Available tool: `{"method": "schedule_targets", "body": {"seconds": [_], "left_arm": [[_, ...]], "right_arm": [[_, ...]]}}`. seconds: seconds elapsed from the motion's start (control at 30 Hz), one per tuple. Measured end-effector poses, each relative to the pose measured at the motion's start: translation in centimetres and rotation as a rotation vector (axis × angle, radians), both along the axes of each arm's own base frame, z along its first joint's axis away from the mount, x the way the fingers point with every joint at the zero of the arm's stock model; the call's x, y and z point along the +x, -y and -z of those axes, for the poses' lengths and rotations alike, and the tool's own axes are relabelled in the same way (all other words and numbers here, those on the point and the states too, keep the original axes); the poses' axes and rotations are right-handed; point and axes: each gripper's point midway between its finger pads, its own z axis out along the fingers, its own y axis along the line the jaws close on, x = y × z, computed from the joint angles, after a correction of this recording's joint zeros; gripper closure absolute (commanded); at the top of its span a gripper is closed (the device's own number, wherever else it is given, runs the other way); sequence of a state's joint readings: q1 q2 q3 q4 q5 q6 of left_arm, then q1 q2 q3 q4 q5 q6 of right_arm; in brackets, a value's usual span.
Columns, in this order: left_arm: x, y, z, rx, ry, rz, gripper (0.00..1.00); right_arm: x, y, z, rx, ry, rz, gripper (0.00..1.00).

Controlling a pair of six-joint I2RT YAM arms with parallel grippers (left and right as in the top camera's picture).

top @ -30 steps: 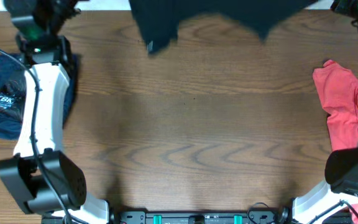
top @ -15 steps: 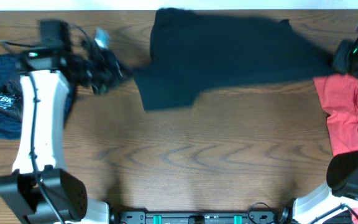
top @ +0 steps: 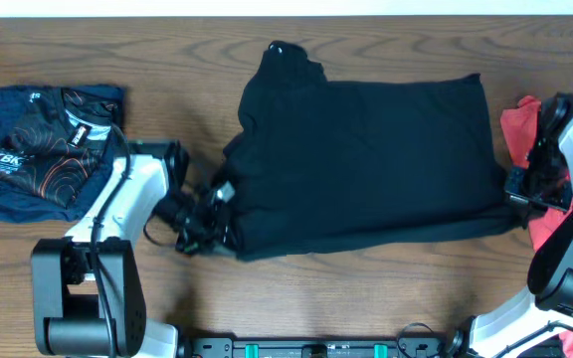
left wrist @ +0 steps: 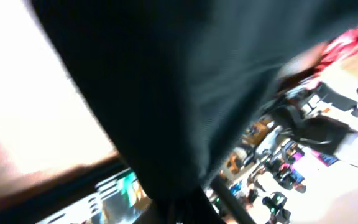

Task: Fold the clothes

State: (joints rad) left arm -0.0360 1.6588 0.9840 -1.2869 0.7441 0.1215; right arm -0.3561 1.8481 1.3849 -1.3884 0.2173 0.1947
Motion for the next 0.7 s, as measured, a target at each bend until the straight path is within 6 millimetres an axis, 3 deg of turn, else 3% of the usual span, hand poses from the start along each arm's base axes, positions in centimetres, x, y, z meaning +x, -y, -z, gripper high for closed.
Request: {"method": "schedule_targets", "body": {"seconds": [0.1,0.17,0.43,0.5,0.57,0.7], "left_arm": [[-1.0,-0.8,1.1,0.022,-0.02,0.003,0.94],[-0.4,-1.1,1.5,0.022,0.01,-0.011,0.94],[6.4,0.1,0.8,-0.153,0.331,-0.116,0.93],[6.9,0.4,0.4,-0.182,0.353,-0.125,0.83],[7.0,0.6,0.3,-0.191,0.36,-0.124,0.62],[6.8,0.5,0.8,-0.157,0.352,-0.11,0.5]], "right_arm": [[0.1,0.3,0.2,-0.009,0.012,0.018,0.99],[0.6,0.3,0.4,-0.008,0.034,0.02,0.99],[3.1,0.0,1.0,0.025,0.144,0.033,0.99],[3.1,-0.2,1.1,0.033,0.149,0.035,0.99],[3.2,-0.2,1.1,0.036,0.15,0.036,0.99],[3.2,-0.3,1.1,0.04,0.152,0.036,0.99]]}}
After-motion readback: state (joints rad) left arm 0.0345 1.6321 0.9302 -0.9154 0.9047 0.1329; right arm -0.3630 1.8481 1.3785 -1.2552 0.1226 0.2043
